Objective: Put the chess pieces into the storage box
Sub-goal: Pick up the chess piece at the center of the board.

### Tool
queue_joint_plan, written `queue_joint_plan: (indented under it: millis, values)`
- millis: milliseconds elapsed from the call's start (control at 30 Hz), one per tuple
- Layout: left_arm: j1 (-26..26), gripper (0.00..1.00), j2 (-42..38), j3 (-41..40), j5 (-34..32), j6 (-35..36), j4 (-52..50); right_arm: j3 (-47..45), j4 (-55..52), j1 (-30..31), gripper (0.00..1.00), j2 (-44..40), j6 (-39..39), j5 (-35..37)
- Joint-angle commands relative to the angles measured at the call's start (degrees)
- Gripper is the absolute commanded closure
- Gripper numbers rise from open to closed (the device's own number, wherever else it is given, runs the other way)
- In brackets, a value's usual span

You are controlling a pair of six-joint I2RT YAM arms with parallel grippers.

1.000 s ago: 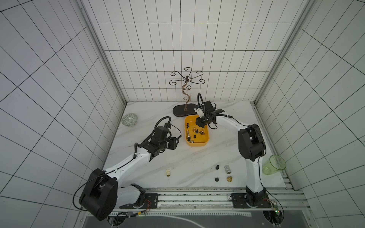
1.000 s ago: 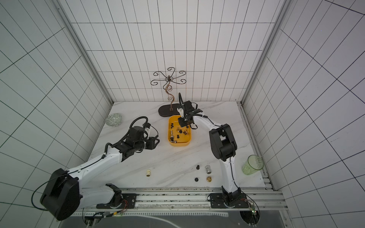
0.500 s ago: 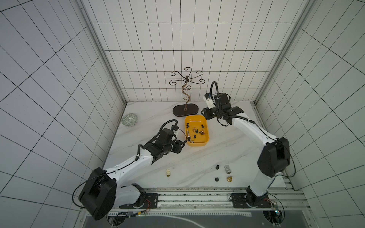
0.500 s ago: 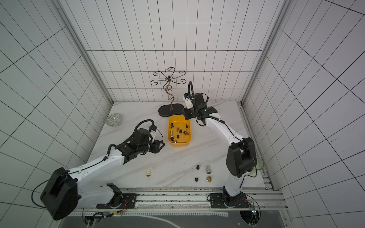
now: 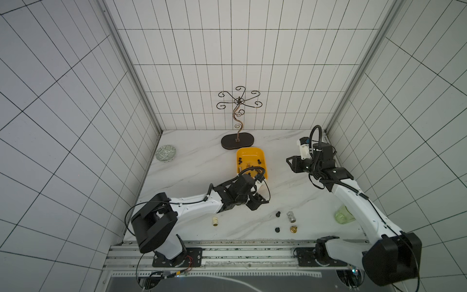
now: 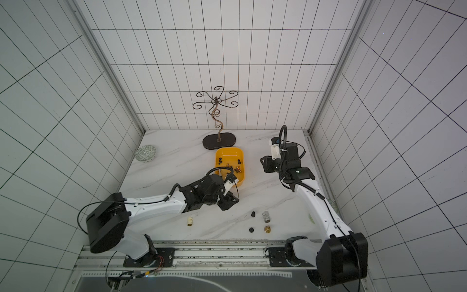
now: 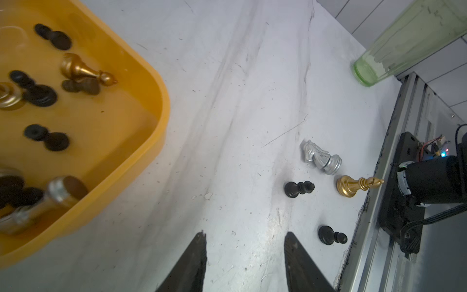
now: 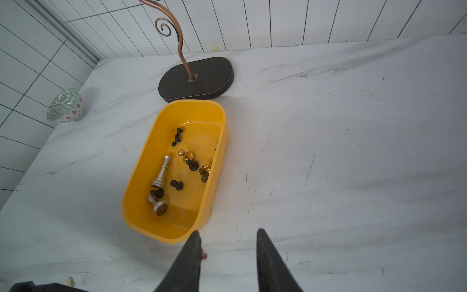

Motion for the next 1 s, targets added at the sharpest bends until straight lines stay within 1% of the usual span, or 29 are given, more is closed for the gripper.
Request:
queue_joint_plan:
  millis: [0,133,267,500,767,967]
  values:
    - [-3.62,0.50,4.96,4.98,-0.39,4.08,1.55,-5.33,0.52,-1.37,0.63,-2.05,0.91,-2.84]
    - [-5.58,0.49,10.83,9.71,0.26,6.20,0.98,-6.42,0.35,-2.26,0.63,-3.29,1.00,-3.92]
    - [-6.61,0.49,13.85,12.86,-0.41,8.49,-1.17,-5.91,-0.21,-2.62,0.63,-3.67,0.56,-4.25]
    - [-8.62,0.48,16.65,14.35,-2.24,10.66,-3.03,-6.16,-0.29,-3.03,0.63,-3.88,0.29,-5.01]
    - [-9.16,0.48,18.83,14.75,-3.85,10.34,-3.28,-6.34,-0.75,-3.26,0.63,-4.59,0.23,-4.90]
    - [-9.30,0.52,20.58,15.52,-4.43,10.00,-3.22,-6.68,-0.75,-3.23,0.63,-4.87,0.38,-5.01]
